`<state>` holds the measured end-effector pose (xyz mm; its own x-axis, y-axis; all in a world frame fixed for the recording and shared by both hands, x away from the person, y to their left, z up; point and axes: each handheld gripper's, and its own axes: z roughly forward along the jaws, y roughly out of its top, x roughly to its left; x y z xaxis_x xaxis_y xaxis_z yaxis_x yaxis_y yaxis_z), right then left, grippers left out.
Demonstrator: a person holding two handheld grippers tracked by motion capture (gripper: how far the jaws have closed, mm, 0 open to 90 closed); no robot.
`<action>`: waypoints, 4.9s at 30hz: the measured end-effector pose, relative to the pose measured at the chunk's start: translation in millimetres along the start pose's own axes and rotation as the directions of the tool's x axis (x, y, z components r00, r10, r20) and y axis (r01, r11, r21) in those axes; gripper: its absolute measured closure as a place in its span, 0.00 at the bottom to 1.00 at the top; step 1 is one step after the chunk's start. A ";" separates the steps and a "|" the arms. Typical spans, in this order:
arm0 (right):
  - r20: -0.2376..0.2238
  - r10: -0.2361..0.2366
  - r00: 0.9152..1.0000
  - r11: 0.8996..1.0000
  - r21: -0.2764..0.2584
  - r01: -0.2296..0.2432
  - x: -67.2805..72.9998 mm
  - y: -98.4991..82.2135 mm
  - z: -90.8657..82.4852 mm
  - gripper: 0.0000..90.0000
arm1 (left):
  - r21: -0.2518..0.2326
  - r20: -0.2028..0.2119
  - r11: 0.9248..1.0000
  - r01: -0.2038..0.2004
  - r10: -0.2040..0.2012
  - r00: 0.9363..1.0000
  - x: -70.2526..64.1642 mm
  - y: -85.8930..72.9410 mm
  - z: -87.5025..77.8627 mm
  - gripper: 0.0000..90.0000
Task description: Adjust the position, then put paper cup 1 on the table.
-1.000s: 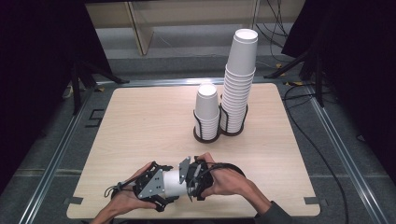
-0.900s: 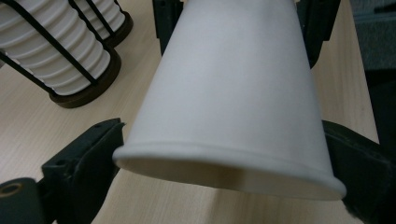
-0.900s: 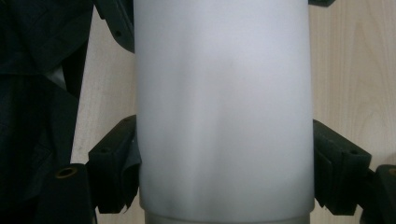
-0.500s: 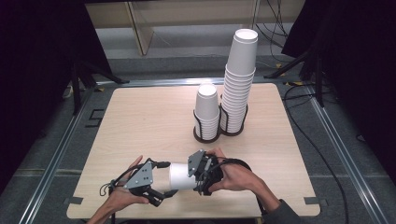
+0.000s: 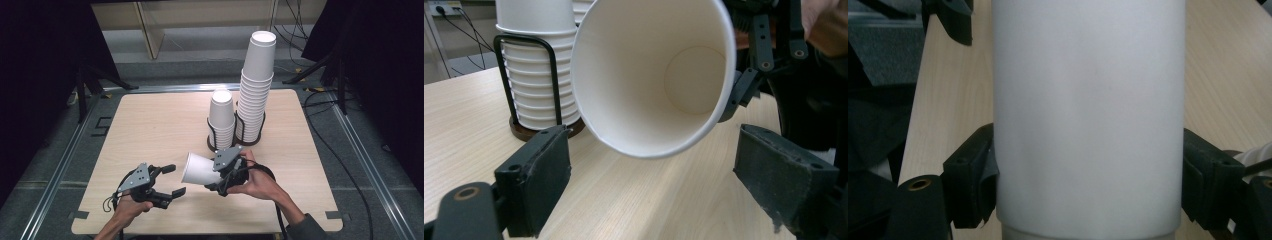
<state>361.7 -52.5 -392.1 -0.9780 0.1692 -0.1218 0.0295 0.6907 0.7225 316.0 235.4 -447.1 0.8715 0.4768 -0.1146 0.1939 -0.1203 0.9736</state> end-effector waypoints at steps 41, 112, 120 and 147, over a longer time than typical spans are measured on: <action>-0.203 0.005 0.979 0.975 -0.215 -0.050 13.8 -8.3 29.1 0.26 | -0.148 0.105 0.983 0.107 -0.092 0.990 -11.3 6.5 6.4 0.08; -0.078 0.214 0.974 0.950 -0.217 -0.226 15.9 -28.5 37.4 0.20 | -0.125 -0.173 0.991 0.053 -0.074 0.982 -3.7 8.1 1.7 0.14; -0.034 0.244 0.969 0.944 -0.218 -0.246 12.9 -40.2 25.3 0.22 | -0.074 -0.264 0.997 0.023 -0.042 0.964 3.3 6.4 3.1 0.14; 0.061 0.391 0.918 0.903 -0.219 -0.370 8.1 -77.7 -6.2 0.21 | -0.052 -0.422 0.998 0.029 -0.048 0.905 31.1 6.1 4.0 0.14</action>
<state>350.2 -109.1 -445.1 -0.8740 0.4684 0.1295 0.3434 0.4069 0.8465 346.0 246.0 -445.5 0.5898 0.8047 -0.0675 0.1956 -0.0612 0.9788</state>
